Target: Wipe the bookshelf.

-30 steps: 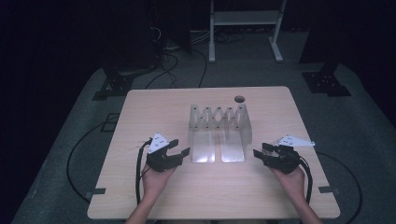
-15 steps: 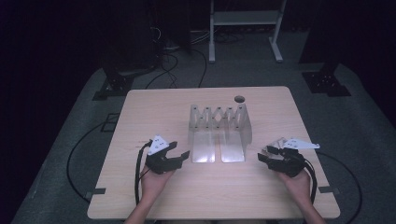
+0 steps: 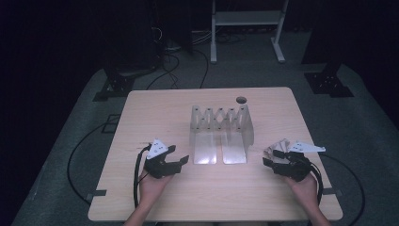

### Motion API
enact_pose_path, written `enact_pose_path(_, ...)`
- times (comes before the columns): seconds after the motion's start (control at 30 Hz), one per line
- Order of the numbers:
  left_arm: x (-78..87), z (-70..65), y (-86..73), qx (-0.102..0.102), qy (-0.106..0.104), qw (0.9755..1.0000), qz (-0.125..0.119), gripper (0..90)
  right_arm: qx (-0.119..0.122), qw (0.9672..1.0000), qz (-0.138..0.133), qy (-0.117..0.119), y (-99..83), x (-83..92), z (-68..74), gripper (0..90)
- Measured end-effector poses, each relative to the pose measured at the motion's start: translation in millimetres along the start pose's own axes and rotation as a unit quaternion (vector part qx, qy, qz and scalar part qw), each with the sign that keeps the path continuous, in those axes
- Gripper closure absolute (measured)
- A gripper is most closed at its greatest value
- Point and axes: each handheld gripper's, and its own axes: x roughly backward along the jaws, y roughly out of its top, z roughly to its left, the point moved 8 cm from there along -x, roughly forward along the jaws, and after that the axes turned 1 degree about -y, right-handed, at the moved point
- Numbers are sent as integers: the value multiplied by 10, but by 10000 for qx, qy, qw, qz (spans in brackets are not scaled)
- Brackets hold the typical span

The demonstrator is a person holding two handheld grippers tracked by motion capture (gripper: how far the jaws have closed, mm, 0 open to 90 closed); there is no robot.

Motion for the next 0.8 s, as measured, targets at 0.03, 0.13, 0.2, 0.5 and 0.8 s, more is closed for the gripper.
enact_pose_path(0.03,5,4,-9,13,3,10000,7,299,4,10000,9,1,-3,5,-1,357)
enact_pose_path(0.13,20,15,-32,15,9,10000,24,289,14,10000,32,-2,-24,19,-7,353)
enact_pose_path(0.2,30,18,-42,14,12,10000,35,289,10,10000,47,2,-50,30,-16,350)
enact_pose_path(0.5,78,35,-107,27,24,10000,68,280,-81,9999,97,-26,-180,80,-69,340)
enact_pose_path(0.8,123,53,-173,25,53,9999,128,267,-142,9998,113,-47,-263,136,-98,312)
